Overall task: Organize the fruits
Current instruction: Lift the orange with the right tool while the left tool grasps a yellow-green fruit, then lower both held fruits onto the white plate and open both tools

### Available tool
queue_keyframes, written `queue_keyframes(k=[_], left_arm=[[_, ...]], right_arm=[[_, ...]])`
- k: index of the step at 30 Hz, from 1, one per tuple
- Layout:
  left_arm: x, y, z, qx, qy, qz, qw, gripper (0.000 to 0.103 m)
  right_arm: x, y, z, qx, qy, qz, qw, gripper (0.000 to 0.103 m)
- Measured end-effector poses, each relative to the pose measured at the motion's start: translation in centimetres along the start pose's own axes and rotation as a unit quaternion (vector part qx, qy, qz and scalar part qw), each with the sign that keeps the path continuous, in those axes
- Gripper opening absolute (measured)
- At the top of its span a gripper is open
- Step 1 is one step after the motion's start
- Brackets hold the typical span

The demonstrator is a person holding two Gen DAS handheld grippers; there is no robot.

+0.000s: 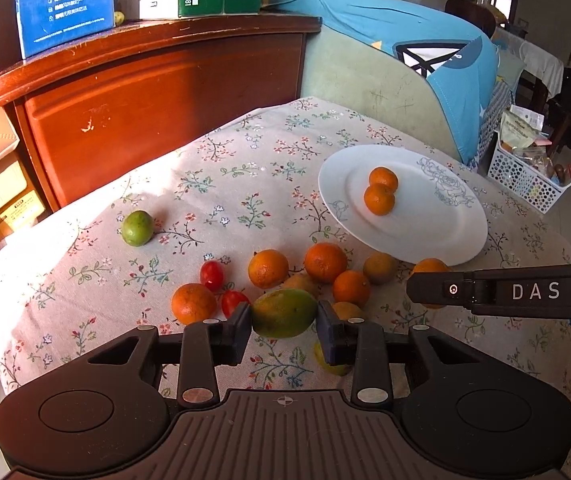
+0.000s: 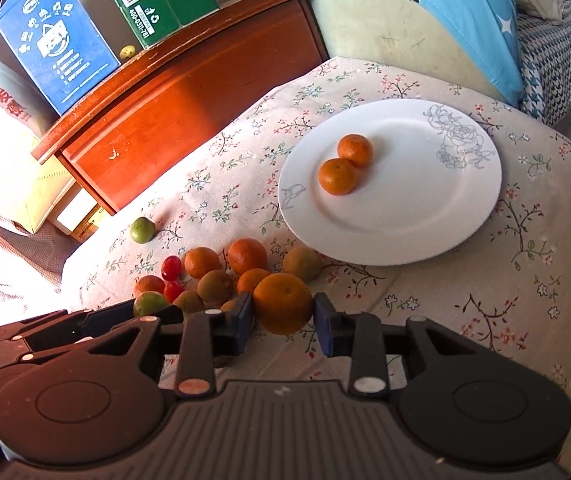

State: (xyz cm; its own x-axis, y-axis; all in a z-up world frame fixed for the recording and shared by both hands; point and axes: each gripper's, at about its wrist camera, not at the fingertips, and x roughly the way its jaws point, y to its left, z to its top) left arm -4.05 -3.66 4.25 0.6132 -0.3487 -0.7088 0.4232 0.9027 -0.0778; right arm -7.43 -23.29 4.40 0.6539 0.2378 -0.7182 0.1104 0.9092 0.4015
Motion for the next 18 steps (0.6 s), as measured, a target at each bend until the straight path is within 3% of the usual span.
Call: queue_keyframes(k=[18], left_arm=[[2.8,-4.3,6.2,0.017,-0.034,-0.057,0.9976,0.032]], right_arm=[[-2.8,-4.3,7.8,0.009,-0.068,-0.014,0.998,0.033]])
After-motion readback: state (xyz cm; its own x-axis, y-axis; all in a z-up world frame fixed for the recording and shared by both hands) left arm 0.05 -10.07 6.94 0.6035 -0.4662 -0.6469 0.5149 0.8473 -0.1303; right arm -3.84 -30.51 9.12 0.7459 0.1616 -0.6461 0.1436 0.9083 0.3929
